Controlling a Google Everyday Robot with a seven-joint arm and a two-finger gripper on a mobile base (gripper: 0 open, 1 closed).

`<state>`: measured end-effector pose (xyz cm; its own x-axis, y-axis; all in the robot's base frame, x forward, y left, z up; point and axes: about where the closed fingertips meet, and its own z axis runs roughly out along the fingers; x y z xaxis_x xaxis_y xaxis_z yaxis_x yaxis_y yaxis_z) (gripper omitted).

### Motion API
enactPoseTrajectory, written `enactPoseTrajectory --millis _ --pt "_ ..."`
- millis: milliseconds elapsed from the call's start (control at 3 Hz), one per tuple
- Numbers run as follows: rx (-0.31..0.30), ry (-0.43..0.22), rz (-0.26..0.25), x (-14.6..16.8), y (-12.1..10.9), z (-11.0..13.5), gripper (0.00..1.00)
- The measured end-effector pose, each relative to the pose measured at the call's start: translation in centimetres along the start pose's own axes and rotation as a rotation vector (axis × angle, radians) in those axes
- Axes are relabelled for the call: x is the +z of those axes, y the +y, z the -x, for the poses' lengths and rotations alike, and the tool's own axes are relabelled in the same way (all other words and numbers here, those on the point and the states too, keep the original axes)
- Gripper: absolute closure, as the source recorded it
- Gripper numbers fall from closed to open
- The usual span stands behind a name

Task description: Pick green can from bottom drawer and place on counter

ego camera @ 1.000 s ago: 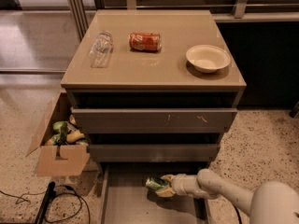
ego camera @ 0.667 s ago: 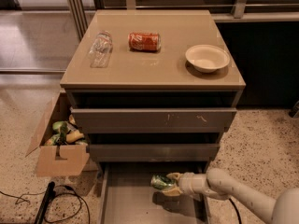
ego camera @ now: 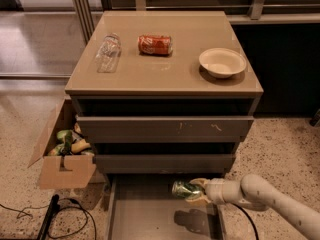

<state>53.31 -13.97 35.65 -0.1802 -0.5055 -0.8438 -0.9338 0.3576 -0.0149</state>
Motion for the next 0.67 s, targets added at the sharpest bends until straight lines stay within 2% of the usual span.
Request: enactPoseTrajectory --millis 333,667 --pt "-0.057 0.006 -0.026 -5.6 -0.56 4.54 1.0" --pt "-0.057 0.006 -0.026 -5.6 -0.56 4.54 1.0"
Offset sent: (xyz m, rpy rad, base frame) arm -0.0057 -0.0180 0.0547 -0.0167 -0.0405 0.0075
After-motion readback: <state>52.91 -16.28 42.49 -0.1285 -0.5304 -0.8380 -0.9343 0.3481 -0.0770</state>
